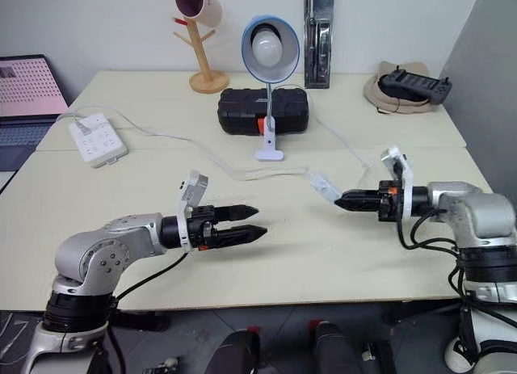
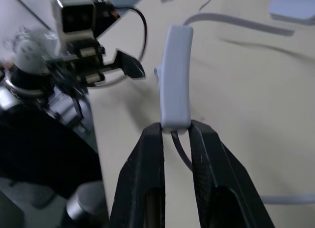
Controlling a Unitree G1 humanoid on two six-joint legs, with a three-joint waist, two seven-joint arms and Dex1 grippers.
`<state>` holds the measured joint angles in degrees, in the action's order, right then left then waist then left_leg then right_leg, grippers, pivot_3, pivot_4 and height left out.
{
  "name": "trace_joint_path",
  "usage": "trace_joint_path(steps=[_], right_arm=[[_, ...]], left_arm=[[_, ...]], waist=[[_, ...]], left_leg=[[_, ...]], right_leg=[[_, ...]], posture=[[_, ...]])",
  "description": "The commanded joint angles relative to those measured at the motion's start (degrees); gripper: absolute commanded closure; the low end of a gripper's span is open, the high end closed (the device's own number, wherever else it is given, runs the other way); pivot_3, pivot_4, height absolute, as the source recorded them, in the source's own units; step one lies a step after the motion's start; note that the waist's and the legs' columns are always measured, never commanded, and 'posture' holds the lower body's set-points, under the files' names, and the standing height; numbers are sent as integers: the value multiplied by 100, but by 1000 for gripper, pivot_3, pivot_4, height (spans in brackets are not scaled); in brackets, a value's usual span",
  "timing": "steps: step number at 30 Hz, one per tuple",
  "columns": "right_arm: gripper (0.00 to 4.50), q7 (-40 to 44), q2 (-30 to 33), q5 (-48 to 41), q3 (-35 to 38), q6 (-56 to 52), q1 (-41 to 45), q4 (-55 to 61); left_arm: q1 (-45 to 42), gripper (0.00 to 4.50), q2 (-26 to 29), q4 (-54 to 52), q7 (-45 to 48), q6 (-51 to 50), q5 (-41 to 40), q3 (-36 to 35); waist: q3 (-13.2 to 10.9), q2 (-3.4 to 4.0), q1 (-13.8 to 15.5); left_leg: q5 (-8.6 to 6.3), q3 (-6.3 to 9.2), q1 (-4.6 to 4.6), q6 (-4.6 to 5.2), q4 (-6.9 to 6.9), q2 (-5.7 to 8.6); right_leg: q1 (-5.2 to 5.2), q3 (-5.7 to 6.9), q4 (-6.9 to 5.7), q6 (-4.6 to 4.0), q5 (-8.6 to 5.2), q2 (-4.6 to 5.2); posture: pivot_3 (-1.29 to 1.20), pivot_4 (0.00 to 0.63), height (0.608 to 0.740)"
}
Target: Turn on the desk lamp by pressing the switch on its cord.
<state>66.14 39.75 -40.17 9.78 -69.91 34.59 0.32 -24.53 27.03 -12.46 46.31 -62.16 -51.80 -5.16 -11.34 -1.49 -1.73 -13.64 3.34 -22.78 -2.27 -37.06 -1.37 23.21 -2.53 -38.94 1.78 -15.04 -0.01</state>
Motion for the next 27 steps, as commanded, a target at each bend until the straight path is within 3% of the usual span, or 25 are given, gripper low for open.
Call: trace_joint_path(steps=[1,4,12,27], right_arm=[[4136,-588,-148,-606,619,-838,140,271],[4136,-960,-345,-987,967,-1402,243,333],[4136,-1557,-568,-1763,1408,-2219,409,496],[4136,-2666,-418,-3375,1409,-2259,142,660]], left_arm=[[-338,0,-480,44,-680,-485,-884,-491],[-442,0,-1088,156,-1351,-745,-1588,-720],[-446,0,-1756,294,-2369,-808,-2387,-798],[-516,0,-2087,375,-2907,-611,-2912,-521]], waist=[[0,-1,-3],[1,0,3],[1,0,-5],[0,-1,-7]], left_leg=[[0,0,-2,0,0,1],[0,-3,-6,0,2,2],[0,-3,-5,0,4,3],[0,-8,-7,0,3,5]], right_leg=[[0,-1,2,1,0,-1],[2,-4,7,2,0,-1],[4,-6,4,1,1,-4],[4,-13,8,4,1,-7]], posture=[[0,150,740],[0,150,740],[0,150,740],[0,150,740]])
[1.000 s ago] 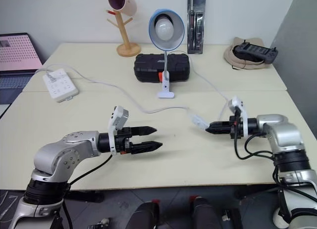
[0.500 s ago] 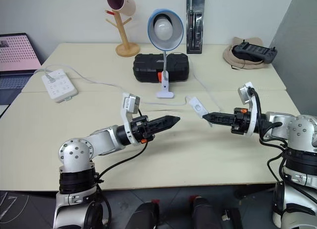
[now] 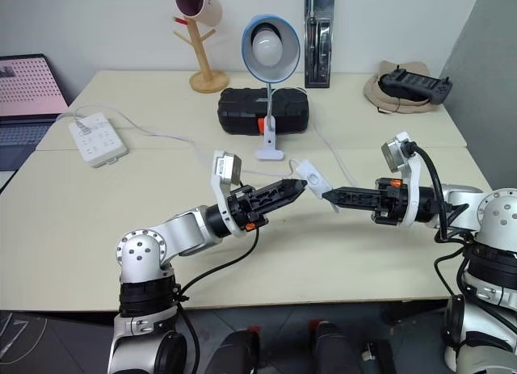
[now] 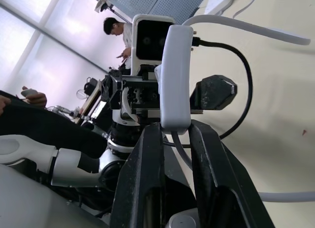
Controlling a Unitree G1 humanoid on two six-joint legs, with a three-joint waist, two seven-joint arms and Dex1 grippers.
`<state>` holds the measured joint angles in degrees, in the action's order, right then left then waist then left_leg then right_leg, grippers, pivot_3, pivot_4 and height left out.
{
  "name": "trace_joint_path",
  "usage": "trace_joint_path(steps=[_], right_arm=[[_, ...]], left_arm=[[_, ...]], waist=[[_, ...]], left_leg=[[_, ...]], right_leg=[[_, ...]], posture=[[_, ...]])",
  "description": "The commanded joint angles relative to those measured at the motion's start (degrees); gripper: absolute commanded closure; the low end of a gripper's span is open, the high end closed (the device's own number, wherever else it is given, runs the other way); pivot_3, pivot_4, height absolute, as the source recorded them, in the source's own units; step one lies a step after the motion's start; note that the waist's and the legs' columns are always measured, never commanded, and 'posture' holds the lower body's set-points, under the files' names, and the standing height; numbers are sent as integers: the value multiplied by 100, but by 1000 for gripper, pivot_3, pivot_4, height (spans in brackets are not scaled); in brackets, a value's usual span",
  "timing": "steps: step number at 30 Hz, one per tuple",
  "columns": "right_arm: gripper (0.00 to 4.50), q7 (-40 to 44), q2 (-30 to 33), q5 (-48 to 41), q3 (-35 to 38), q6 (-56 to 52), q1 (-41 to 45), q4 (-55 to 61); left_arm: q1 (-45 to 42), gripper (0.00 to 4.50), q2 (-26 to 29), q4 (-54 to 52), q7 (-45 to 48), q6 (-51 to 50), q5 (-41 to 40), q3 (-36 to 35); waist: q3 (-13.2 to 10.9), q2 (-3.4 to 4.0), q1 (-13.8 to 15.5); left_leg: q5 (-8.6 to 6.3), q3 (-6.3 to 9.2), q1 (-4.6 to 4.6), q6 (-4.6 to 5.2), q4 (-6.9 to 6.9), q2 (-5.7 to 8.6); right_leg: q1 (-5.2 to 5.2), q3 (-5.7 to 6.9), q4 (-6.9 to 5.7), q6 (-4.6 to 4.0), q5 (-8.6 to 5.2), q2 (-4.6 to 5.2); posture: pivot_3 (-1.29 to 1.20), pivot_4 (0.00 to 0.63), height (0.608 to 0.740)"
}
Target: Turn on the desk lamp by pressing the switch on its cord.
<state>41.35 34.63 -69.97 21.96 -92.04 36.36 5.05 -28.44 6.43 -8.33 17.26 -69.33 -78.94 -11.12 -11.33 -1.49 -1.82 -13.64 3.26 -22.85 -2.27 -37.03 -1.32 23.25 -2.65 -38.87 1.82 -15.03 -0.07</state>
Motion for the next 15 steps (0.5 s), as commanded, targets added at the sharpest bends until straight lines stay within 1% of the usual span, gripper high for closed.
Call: trace_joint_path(steps=[1,8,10,12,13,15], right_arm=[[4136,-255,100,-465,191,-46,-44,174],[4136,-575,183,-853,184,-2,-127,150],[4136,-650,205,-951,166,31,-138,135],[4136,-719,214,-1029,139,69,-143,121],[4136,-758,221,-1076,126,90,-149,116],[4136,-811,235,-1173,98,110,-167,125]], left_arm=[[-134,0,-24,-32,-5,119,-205,89],[-172,0,34,22,18,202,-272,181],[-182,358,61,26,52,231,-237,210],[-179,520,93,12,127,235,-206,248],[-173,855,100,4,141,238,-213,259],[-182,1171,74,26,110,259,-268,255]], waist=[[0,0,3],[0,0,3],[0,0,3],[0,0,2],[0,0,2],[0,0,3]], left_leg=[[0,0,0,0,0,0],[0,-1,-2,0,2,0],[0,-1,-2,0,2,0],[0,-1,-2,0,2,0],[0,-1,-2,0,2,0],[0,-1,-3,0,3,0]], right_leg=[[0,0,0,0,0,0],[0,-1,5,1,0,0],[0,0,5,1,0,0],[0,0,6,1,-1,-1],[0,0,7,1,-1,-1],[0,0,10,1,-1,-1]], posture=[[0,150,740],[0,150,740],[0,150,740],[0,150,740],[0,150,740],[0,150,740]])
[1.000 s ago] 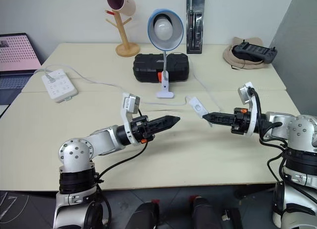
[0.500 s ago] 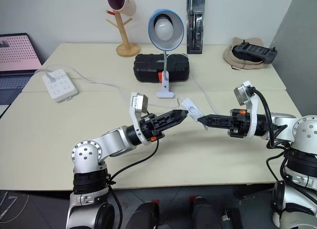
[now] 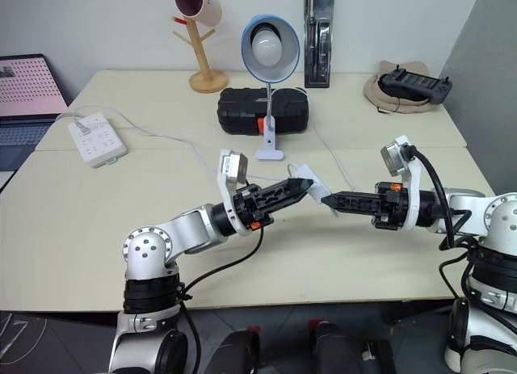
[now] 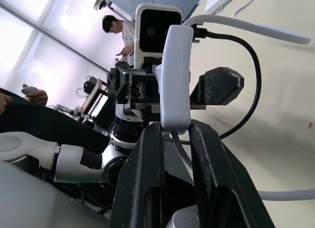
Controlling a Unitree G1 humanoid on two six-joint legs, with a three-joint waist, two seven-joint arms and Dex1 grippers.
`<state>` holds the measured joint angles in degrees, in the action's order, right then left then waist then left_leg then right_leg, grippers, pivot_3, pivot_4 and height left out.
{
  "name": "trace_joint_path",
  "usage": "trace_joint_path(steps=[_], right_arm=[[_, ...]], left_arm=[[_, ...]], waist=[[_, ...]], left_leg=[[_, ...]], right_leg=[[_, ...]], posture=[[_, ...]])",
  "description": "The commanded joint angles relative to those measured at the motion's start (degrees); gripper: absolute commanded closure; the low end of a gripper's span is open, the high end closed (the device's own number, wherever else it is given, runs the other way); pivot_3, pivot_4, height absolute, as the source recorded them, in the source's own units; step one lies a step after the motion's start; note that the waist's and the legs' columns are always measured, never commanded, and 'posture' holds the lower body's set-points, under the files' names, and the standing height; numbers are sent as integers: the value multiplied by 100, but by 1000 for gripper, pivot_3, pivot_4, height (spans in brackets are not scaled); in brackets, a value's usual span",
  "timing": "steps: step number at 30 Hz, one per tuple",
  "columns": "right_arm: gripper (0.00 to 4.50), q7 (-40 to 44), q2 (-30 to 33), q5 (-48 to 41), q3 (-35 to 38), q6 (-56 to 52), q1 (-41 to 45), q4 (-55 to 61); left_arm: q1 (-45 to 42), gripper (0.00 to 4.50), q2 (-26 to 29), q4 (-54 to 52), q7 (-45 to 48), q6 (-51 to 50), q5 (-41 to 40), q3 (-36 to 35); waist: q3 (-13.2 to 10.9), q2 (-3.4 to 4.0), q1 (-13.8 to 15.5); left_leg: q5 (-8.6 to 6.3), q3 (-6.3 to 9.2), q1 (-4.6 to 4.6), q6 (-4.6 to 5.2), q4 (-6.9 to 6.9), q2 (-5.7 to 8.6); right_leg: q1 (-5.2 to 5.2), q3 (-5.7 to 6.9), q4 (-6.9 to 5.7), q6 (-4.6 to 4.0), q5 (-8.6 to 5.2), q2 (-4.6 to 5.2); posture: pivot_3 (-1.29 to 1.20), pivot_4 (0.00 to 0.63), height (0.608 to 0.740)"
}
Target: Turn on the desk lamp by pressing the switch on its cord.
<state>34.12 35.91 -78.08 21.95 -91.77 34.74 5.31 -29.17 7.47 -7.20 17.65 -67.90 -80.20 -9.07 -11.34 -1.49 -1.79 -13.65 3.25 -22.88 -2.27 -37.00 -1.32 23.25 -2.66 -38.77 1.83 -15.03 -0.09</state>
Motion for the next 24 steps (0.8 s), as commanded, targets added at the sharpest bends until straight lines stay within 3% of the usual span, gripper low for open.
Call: trace_joint_path(steps=[1,14,24], right_arm=[[4136,-111,114,-400,89,91,-12,99],[4136,-373,338,-858,-84,354,-227,79],[4136,-496,493,-1104,-226,586,-329,71]], left_arm=[[-115,1336,-35,-75,64,125,-152,49],[-101,3952,53,-78,51,187,-268,87],[-73,4068,139,-141,-23,214,-319,220]], waist=[[0,0,1],[0,0,2],[0,-1,4]], left_leg=[[0,0,-1,0,0,0],[0,0,-6,0,5,-1],[-1,0,-8,0,7,-1]], right_leg=[[0,0,2,0,0,0],[0,1,16,1,0,0],[1,1,22,2,1,-1]], posture=[[0,150,740],[0,150,740],[0,150,740]])
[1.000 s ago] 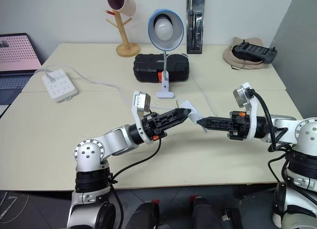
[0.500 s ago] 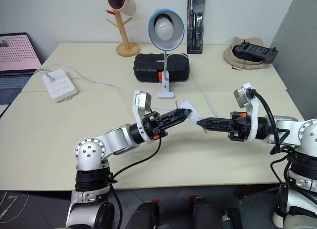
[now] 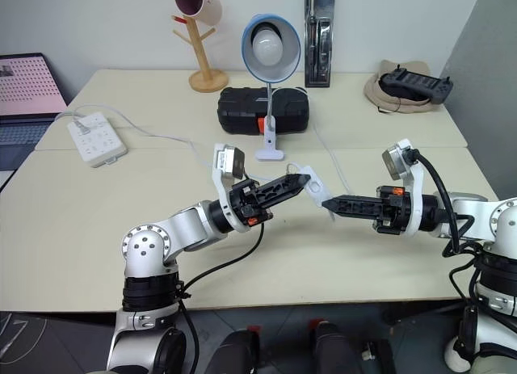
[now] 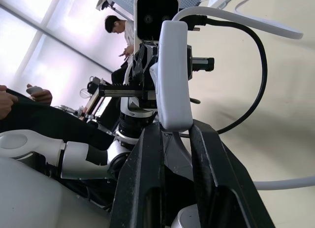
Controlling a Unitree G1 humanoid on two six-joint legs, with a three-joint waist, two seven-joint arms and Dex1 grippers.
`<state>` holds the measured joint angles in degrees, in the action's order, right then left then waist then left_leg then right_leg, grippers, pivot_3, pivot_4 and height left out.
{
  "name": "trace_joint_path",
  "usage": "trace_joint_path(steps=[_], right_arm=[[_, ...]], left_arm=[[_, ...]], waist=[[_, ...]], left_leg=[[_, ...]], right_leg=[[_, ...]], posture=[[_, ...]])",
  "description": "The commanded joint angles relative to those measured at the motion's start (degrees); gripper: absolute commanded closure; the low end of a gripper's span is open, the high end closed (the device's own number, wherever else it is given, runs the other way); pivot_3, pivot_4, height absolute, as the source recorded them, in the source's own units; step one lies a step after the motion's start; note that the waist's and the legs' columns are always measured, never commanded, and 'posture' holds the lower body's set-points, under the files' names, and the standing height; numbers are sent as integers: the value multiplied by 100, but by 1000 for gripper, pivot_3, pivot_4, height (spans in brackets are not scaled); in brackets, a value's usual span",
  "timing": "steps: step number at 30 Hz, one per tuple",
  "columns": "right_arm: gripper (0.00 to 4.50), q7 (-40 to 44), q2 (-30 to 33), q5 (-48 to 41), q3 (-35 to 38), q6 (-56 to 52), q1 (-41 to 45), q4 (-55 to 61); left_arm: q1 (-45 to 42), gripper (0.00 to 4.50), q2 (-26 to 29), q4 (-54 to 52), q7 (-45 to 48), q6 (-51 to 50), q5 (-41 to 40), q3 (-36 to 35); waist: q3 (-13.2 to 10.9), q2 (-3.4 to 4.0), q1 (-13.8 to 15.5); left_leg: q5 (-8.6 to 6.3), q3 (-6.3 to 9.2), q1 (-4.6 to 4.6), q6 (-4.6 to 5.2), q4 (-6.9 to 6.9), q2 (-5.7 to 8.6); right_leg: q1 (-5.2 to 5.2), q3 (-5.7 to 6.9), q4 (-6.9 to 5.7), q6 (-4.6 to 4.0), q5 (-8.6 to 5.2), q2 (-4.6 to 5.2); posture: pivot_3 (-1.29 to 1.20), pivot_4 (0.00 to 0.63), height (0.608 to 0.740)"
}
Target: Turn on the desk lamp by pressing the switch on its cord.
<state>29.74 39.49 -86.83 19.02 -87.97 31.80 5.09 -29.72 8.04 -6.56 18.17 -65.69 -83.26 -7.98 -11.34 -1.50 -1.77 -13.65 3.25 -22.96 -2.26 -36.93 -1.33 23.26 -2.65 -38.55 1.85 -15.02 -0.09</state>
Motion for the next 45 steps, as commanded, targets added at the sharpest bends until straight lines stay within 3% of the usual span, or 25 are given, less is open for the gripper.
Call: trace_joint_path(steps=[1,4,5,13,26,37,45], right_arm=[[4136,-64,149,-242,56,229,-47,95],[4136,-94,176,-295,22,292,-74,103],[4136,-108,183,-319,12,311,-80,102],[4136,-209,260,-492,-92,500,-117,95],[4136,-280,430,-735,-233,690,-183,101],[4136,-333,558,-948,-367,824,-274,152],[4136,-333,713,-1073,-414,938,-425,188]], left_arm=[[-24,4068,95,-230,-57,26,32,125],[-27,4068,109,-243,14,56,-79,120],[-29,3367,116,-236,30,44,-155,113],[-54,1924,228,-228,38,-45,-228,195],[-32,1924,235,-199,40,32,-242,234],[-134,3888,88,-198,-252,140,-369,238],[-188,3959,150,-164,-410,165,-608,219]], waist=[[0,0,2],[0,0,1],[0,0,1],[-1,-1,1],[-1,-1,2],[-1,-1,9],[-1,-1,9]], left_leg=[[0,0,-1,0,0,0],[0,-1,-2,0,0,0],[0,-1,-2,0,0,0],[0,0,-3,0,2,0],[0,0,-9,0,9,-3],[-1,0,-28,0,9,-4],[-1,0,-28,0,6,-3]], right_leg=[[0,0,1,0,0,0],[0,-2,3,1,0,0],[0,-2,4,1,0,0],[0,0,6,1,0,0],[0,0,35,10,6,-2],[2,1,60,18,10,-1],[2,0,59,20,12,-1]], posture=[[0,150,740],[0,150,740],[0,150,740],[0,150,740],[0,150,740],[0,150,740],[0,150,740]])
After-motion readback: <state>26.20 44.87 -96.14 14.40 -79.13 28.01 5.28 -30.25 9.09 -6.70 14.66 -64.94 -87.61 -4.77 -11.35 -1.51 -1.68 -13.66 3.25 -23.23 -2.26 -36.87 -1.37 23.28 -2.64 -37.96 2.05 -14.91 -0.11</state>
